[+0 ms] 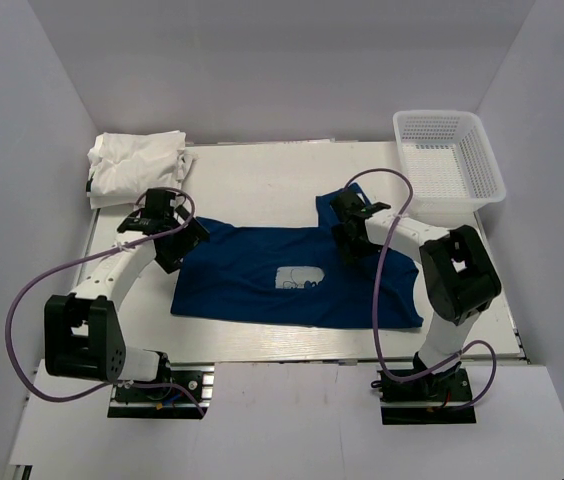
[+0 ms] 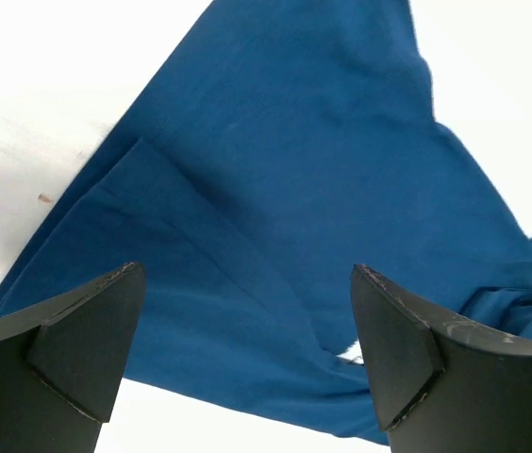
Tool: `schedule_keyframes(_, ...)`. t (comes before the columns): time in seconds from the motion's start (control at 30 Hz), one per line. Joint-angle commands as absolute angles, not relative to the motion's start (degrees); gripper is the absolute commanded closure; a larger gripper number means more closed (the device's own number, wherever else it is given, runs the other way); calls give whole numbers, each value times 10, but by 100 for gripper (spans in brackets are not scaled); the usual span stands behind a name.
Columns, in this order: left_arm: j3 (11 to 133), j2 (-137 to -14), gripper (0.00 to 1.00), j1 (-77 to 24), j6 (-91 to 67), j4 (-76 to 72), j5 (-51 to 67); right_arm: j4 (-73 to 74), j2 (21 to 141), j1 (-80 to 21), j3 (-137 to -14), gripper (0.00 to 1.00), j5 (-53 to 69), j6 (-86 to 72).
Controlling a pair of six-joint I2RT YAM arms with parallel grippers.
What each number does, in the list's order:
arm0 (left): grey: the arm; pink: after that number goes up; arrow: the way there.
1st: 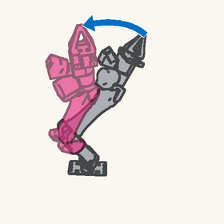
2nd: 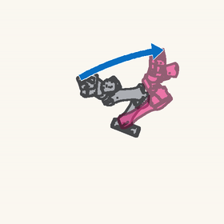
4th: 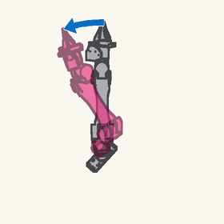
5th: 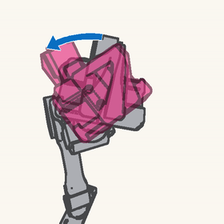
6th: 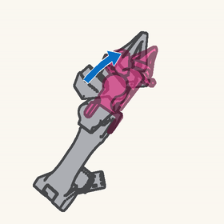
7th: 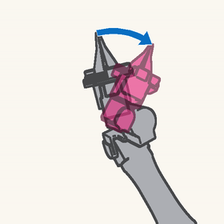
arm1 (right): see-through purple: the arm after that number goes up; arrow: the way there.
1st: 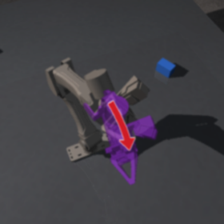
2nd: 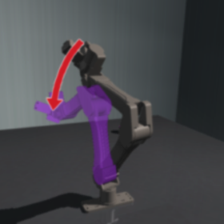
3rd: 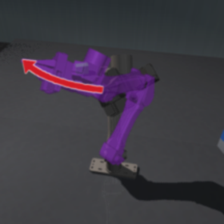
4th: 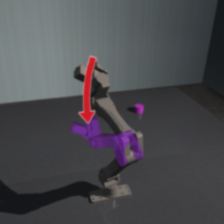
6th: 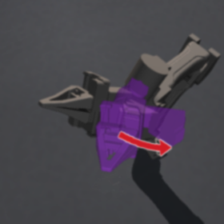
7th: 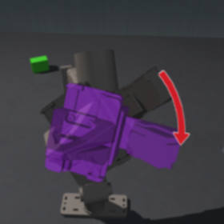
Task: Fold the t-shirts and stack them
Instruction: Fold the flattened tshirt in 1/3 of the way
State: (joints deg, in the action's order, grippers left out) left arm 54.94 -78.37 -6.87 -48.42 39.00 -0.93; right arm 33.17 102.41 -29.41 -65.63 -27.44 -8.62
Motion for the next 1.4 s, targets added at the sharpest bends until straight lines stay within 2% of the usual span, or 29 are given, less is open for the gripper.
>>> schedule_keyframes(0.0,521,-780,0,-74,-482,372,7,330,1024,-295,-686,10,-289,-89)
schedule_keyframes(0.1,456,-774,0,-74,-497,325,64,318,999,-301,-684,10,-253,-69)
schedule_keyframes(0.23,388,-769,0,-74,-510,283,84,278,971,-297,-657,10,-180,-52)
schedule_keyframes(0.33,377,-780,0,-74,-510,283,84,279,986,-294,-652,10,-198,-50)
schedule_keyframes(0.63,377,-796,0,-74,-497,327,33,282,1033,-270,-665,10,-204,-73)
schedule_keyframes(1.17,389,-791,0,-63,-490,408,-60,323,1021,-171,-708,10,-292,-105)
schedule_keyframes(1.37,415,-780,0,-63,-490,434,-83,335,1011,-155,-725,10,-252,-105)
